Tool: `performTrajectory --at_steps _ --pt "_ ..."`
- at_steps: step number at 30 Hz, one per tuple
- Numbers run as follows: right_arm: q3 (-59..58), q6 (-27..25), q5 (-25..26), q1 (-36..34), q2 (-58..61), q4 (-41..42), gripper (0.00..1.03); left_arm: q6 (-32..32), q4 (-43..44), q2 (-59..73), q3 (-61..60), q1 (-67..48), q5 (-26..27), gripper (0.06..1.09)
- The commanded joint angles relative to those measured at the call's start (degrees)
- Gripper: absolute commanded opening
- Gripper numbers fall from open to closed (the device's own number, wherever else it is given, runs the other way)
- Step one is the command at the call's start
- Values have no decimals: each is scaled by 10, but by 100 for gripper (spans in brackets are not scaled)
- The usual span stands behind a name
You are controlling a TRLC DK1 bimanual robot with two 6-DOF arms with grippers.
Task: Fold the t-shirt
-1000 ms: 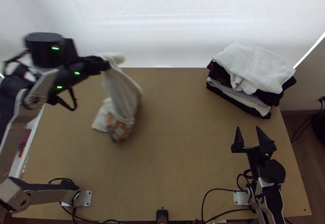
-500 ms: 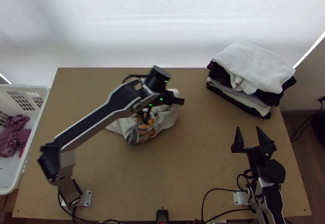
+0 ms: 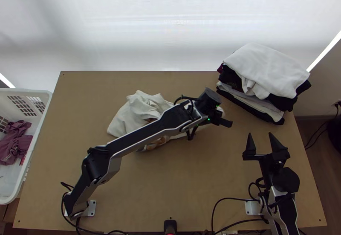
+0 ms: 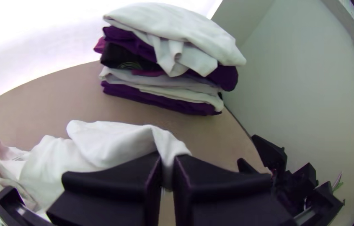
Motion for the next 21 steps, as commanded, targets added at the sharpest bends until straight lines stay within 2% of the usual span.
performTrajectory --at_steps 1,11,17,21 --pt "-12 10 -1 -2 -3 7 99 -9 39 -3 27 -19 24 105" --pt "-11 10 -1 -2 -3 7 99 23 -31 -96 21 51 24 105" --pt "-11 10 -1 -2 -3 7 99 84 -141 -138 16 131 13 105" --pt "-11 10 -1 -2 -3 7 99 90 -226 -150 5 190 7 103"
